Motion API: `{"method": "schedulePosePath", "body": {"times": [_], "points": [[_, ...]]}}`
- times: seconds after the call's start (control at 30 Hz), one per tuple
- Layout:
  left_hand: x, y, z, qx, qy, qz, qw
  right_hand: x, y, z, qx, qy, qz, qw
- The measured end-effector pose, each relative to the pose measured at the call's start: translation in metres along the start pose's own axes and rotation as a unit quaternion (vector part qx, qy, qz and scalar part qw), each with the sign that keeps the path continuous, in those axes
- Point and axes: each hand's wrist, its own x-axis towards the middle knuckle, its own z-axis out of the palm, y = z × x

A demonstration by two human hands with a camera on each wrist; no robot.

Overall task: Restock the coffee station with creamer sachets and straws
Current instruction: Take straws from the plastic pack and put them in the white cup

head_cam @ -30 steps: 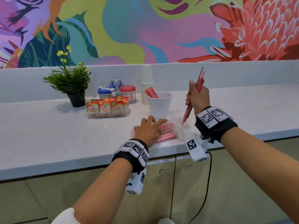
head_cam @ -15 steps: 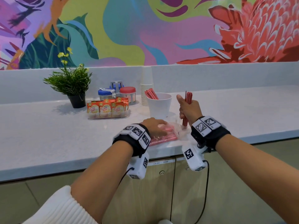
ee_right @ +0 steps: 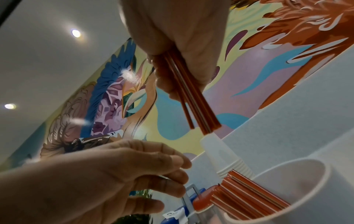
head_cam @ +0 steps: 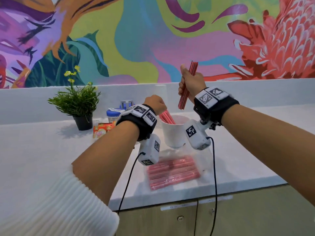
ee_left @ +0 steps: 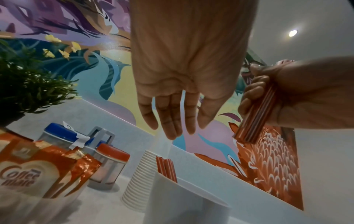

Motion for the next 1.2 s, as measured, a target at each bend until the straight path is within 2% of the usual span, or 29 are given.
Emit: {"method": "schedulePosePath", "body": {"times": [0.07,0.17,0.27,0.33,0.43,0.57,0.73,0.8,0.9,1.03,1.13,1.2], "points": [[0.021,-0.01,0.006,0.015,-0.001,-0.032,0.999,0.02,0.017,0.011,-0.025,-0.006,0.007,1.0],[0.033,-0.025,0.02,-0.003,-0.032,-0.082,0.996,0.023,0.038,0.014,-0.137,-0.019,0.016,0.99],[0.043,-0.038,0.037,-0.076,-0.065,-0.106,0.989,0.02,0.058,0.011,-0.212,-0.049,0.021,0.976],[0.054,-0.047,0.047,-0.123,-0.072,-0.106,0.984,0.021,0.071,0.008,-0.239,-0.071,0.029,0.968],[0.073,-0.059,0.055,-0.117,-0.044,-0.069,0.99,0.024,0.09,0.001,-0.274,-0.105,0.052,0.954],[0.091,-0.072,0.06,-0.147,-0.037,-0.038,0.988,0.027,0.112,-0.005,-0.376,-0.185,0.088,0.904],[0.093,-0.074,0.06,-0.298,-0.037,-0.097,0.949,0.026,0.109,-0.005,-0.47,-0.281,0.076,0.833],[0.091,-0.071,0.06,-0.338,-0.036,-0.112,0.934,0.025,0.106,-0.006,-0.484,-0.3,0.069,0.819],[0.086,-0.066,0.057,-0.357,-0.031,-0.119,0.926,0.026,0.104,-0.009,-0.472,-0.29,0.072,0.829],[0.08,-0.064,0.054,-0.378,-0.013,-0.117,0.918,0.027,0.102,-0.012,-0.417,-0.264,0.095,0.864],[0.075,-0.068,0.055,-0.346,-0.005,-0.073,0.935,0.029,0.098,-0.016,-0.415,-0.189,0.062,0.888],[0.071,-0.07,0.059,-0.312,-0.006,-0.028,0.95,0.029,0.098,-0.018,-0.462,-0.136,0.031,0.876]]}}
